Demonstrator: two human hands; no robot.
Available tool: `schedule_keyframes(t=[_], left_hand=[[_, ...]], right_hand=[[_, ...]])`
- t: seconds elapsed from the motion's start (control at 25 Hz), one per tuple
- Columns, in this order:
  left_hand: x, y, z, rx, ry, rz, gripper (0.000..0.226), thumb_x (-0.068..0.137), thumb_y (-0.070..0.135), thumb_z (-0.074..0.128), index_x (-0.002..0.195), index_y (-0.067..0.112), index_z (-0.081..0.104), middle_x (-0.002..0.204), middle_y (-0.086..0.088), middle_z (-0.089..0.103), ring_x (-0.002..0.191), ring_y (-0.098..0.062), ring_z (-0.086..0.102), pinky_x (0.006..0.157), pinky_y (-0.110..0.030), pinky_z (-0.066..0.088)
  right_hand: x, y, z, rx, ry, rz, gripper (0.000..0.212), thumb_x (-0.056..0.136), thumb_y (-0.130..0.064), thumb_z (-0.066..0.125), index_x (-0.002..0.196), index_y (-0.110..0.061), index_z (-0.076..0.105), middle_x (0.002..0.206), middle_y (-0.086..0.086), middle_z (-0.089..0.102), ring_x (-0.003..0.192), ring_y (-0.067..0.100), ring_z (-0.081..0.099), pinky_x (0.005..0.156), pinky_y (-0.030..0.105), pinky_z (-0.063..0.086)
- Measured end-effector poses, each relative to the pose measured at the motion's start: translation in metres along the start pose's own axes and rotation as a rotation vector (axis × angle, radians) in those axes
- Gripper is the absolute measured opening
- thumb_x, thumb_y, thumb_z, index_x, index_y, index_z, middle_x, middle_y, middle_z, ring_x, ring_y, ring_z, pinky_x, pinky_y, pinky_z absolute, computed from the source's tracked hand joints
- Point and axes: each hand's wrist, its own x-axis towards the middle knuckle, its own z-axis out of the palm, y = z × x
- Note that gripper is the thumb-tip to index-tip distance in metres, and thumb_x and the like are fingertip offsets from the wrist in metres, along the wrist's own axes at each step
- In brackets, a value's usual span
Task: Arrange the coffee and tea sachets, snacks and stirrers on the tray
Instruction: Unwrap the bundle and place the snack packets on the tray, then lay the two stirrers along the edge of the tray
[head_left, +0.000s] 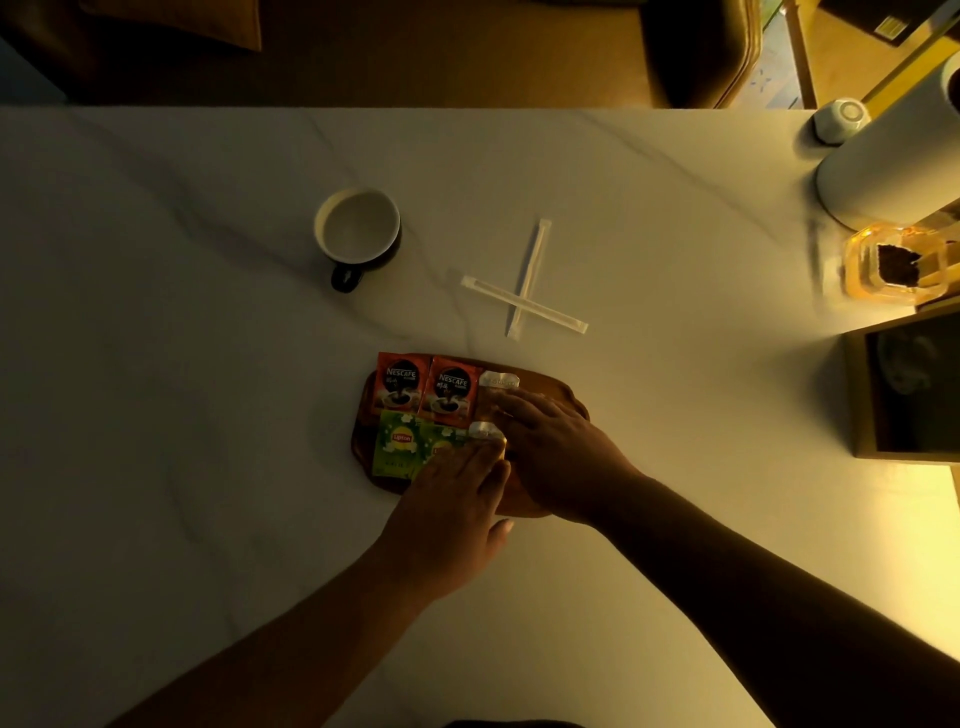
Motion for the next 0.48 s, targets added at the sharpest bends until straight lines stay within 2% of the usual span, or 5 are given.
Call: schedule_keyframes(t=[0.16, 0.28, 0.36, 0.4, 0.48], left_hand=[[0.004, -0.001, -0.003, -0.006, 0.032, 0.017, 0.06, 0.089, 0.05, 0.055, 0.139, 0.017, 0.049, 0.149, -0.01, 0.047, 0.136, -0.029, 0.046, 0.109, -0.044, 0.042], [0.016, -0.005, -0.014, -0.044, 0.079, -0.006, 0.048, 0.095, 0.048, 0.048, 0.133, 0.019, 0.053, 0.136, -0.006, 0.057, 0.123, -0.023, 0.054, 0.1, -0.038, 0.048], [0.036, -0.012, -0.027, -0.05, 0.132, -0.091, 0.035, 0.096, 0.045, 0.047, 0.119, 0.021, 0.059, 0.114, -0.002, 0.065, 0.105, -0.018, 0.06, 0.088, -0.033, 0.051], [0.05, -0.017, -0.034, -0.065, 0.148, -0.164, 0.029, 0.096, 0.044, 0.047, 0.11, 0.022, 0.061, 0.103, 0.0, 0.065, 0.096, -0.016, 0.06, 0.083, -0.032, 0.051], [0.083, -0.027, -0.048, -0.132, 0.154, -0.324, 0.024, 0.095, 0.042, 0.05, 0.099, 0.022, 0.063, 0.092, 0.003, 0.063, 0.086, -0.013, 0.058, 0.076, -0.031, 0.051]], right_hand=[[0.002, 0.0, -0.003, 0.005, 0.007, 0.01, 0.064, 0.09, -0.03, 0.069, 0.148, -0.019, 0.044, 0.161, 0.005, 0.036, 0.148, 0.029, 0.027, 0.114, 0.044, 0.021], [0.007, 0.004, -0.011, 0.049, 0.044, 0.133, 0.065, 0.087, -0.038, 0.066, 0.147, -0.022, 0.046, 0.155, 0.004, 0.044, 0.14, 0.03, 0.037, 0.109, 0.045, 0.035], [0.02, 0.015, -0.021, 0.129, 0.152, 0.267, 0.058, 0.086, -0.041, 0.054, 0.141, -0.023, 0.053, 0.145, 0.003, 0.054, 0.129, 0.029, 0.048, 0.099, 0.043, 0.045], [0.029, 0.024, -0.026, 0.16, 0.217, 0.33, 0.05, 0.089, -0.037, 0.051, 0.137, -0.023, 0.057, 0.14, 0.003, 0.058, 0.124, 0.027, 0.051, 0.094, 0.041, 0.048], [0.047, 0.044, -0.033, 0.148, 0.314, 0.4, 0.036, 0.094, -0.025, 0.057, 0.13, -0.022, 0.062, 0.129, 0.002, 0.064, 0.115, 0.023, 0.057, 0.087, 0.035, 0.051]])
